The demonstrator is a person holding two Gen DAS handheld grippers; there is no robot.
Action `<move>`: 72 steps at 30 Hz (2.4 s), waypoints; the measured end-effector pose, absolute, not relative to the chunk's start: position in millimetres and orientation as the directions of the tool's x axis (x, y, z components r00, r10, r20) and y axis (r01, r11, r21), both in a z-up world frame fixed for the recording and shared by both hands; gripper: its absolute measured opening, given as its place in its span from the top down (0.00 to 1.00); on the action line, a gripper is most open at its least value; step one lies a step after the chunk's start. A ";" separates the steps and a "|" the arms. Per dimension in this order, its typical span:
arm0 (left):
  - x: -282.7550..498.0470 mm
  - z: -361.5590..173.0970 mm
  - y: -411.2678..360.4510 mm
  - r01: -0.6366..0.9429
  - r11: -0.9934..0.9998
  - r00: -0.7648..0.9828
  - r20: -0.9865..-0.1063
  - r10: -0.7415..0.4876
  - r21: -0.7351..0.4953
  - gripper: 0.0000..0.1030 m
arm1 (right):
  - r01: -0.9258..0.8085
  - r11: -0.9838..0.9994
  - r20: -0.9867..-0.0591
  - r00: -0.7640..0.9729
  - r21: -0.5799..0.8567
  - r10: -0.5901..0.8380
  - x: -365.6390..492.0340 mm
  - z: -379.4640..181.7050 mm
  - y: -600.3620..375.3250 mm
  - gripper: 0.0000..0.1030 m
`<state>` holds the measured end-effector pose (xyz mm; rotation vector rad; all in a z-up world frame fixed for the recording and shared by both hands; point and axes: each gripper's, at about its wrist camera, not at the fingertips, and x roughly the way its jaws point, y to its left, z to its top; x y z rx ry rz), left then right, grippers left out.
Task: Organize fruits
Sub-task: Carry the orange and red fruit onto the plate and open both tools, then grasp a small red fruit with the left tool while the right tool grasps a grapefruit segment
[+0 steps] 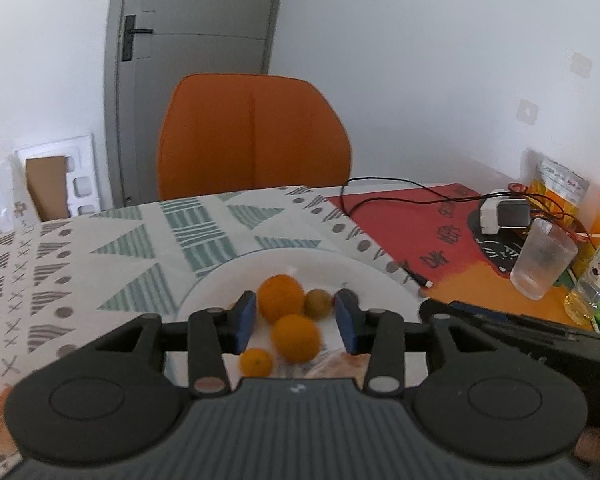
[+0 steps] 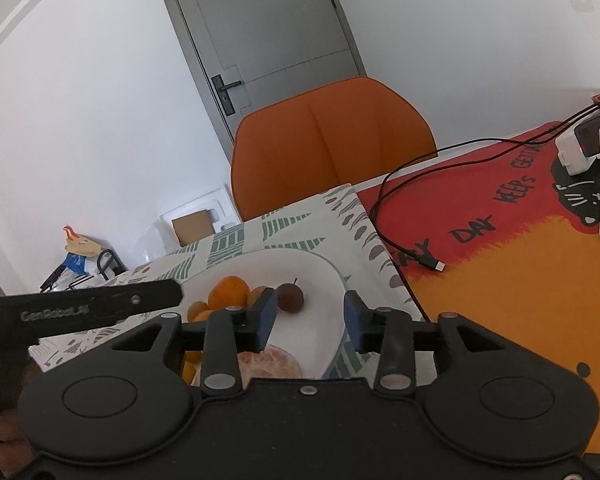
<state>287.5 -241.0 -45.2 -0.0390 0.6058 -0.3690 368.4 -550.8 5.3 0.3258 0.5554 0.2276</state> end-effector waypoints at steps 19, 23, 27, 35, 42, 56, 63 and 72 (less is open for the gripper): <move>253.8 -25.9 -171.7 0.204 0.970 0.835 -0.494 -0.242 -0.131 0.08 | -0.099 0.934 -0.486 0.832 0.343 0.266 351.8 19.2 -535.8 0.14; 249.6 -24.1 -160.8 0.176 0.973 0.837 -0.498 -0.229 -0.151 0.08 | -0.086 0.928 -0.474 0.841 0.362 0.262 343.0 23.3 -531.4 0.00; 238.8 -16.5 -147.4 0.147 0.978 0.856 -0.477 -0.201 -0.148 0.07 | -0.094 0.919 -0.454 0.847 0.382 0.275 334.5 26.8 -524.6 0.00; 220.3 -5.8 -111.1 0.064 0.982 0.874 -0.466 -0.140 -0.175 0.05 | -0.114 0.912 -0.452 0.840 0.393 0.300 324.6 26.3 -503.2 0.00; 205.4 -3.8 -87.9 0.025 0.983 0.876 -0.469 -0.108 -0.180 0.04 | -0.144 0.909 -0.443 0.836 0.391 0.323 316.7 32.1 -487.5 0.00; 196.1 -12.3 -35.9 -0.058 0.982 0.871 -0.491 -0.037 -0.178 0.04 | -0.223 0.904 -0.447 0.810 0.364 0.380 311.0 40.1 -445.8 0.00; 194.9 -22.2 -12.6 -0.095 0.978 0.860 -0.511 -0.013 -0.184 0.04 | -0.269 0.900 -0.465 0.784 0.342 0.411 312.0 39.0 -424.9 0.00; 200.0 -34.6 11.9 -0.107 0.968 0.847 -0.530 -0.030 -0.226 0.04 | -0.324 0.887 -0.488 0.746 0.329 0.453 323.6 34.0 -399.3 0.00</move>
